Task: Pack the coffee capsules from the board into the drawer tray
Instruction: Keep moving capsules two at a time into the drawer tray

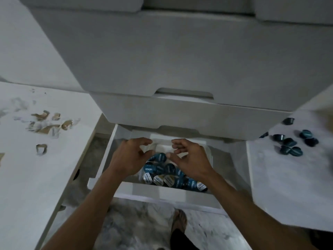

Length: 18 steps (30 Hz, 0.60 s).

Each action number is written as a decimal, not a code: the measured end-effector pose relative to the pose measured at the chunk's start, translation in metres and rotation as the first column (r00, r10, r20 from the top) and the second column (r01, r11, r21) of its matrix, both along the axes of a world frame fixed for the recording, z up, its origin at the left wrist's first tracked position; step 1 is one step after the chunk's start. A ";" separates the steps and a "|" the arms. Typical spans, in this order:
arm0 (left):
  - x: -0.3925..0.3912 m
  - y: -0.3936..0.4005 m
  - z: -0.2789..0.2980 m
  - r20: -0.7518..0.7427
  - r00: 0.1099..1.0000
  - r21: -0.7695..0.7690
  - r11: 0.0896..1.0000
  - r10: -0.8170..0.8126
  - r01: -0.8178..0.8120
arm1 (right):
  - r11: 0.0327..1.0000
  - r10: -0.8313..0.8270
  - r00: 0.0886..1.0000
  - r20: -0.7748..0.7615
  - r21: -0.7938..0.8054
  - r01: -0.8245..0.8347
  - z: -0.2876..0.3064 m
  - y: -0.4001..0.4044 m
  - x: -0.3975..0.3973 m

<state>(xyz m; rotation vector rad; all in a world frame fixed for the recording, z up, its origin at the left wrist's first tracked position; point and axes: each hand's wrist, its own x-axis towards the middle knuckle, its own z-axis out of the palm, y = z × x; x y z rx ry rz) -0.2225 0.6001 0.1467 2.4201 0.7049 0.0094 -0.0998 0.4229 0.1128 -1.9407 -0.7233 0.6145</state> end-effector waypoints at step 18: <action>0.093 -0.252 0.087 0.272 0.912 -0.047 0.942 -0.308 0.333 | 0.860 -0.509 0.851 0.130 0.026 0.510 0.095 -0.273 0.004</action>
